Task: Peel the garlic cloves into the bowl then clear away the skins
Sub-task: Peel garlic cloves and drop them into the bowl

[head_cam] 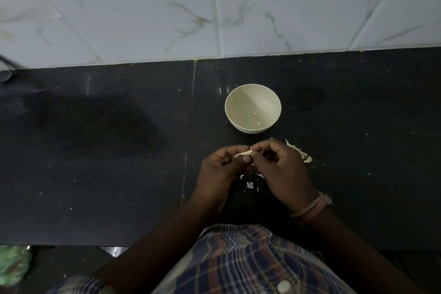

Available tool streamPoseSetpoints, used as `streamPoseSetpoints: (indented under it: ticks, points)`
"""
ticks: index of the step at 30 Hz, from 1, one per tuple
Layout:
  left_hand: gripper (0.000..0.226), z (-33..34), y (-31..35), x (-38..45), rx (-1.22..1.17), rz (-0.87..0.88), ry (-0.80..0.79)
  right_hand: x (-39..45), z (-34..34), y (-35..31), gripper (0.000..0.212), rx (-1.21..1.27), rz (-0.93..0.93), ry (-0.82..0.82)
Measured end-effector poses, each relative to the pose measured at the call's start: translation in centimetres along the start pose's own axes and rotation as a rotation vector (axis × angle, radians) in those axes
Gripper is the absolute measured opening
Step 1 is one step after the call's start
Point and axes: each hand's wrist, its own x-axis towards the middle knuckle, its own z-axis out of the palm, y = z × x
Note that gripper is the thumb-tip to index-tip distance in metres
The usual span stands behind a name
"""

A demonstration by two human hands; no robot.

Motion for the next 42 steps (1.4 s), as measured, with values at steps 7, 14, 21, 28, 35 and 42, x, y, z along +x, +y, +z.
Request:
streamPoseSetpoints:
  ticks: [7, 14, 21, 28, 35, 42]
  points:
    - [0.028, 0.0, -0.2, 0.3, -0.118, -0.015, 0.020, -0.3, 0.1, -0.2, 0.010, -0.032, -0.063, -0.012]
    - [0.012, 0.0, 0.0, 0.1, -0.101, -0.090, 0.026, -0.3, -0.3, -0.3, 0.009, -0.096, -0.077, -0.055]
    - [0.011, 0.1, 0.5, -0.3, -0.071, -0.143, 0.021, -0.4, -0.9, -0.6, 0.014, -0.093, -0.038, -0.124]
    - [0.012, 0.3, 0.9, -0.6, -0.076, -0.134, 0.005, -0.4, -1.0, -1.2, 0.016, -0.119, -0.030, -0.143]
    - [0.011, 0.1, 0.7, -0.2, -0.070, -0.175, 0.004, -0.6, -1.0, -1.3, 0.014, -0.149, -0.037, -0.144]
    - [0.014, -0.1, 0.7, -0.1, -0.095, -0.243, 0.017, -0.6, -0.6, -1.2, 0.011, -0.166, -0.021, -0.122]
